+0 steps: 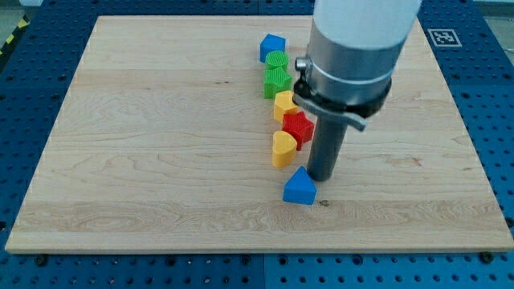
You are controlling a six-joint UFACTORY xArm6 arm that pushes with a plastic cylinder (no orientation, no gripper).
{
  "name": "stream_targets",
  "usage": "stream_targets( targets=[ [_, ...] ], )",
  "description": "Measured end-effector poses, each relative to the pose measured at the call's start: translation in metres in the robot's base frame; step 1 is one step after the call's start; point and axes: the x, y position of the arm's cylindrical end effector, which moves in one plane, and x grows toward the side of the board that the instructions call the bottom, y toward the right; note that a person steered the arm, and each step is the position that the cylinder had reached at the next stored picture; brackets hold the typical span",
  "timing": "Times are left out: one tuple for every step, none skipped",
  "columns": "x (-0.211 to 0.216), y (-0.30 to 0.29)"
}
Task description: Slide the red circle towards top left
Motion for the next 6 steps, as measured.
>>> stream_targets(
  targets=[
    [-0.047,0.007],
    [-0.097,0.009],
    [-0.147,0.009],
    [-0.164,0.021],
    [-0.178,0.046],
    [-0.199,0.052]
  ],
)
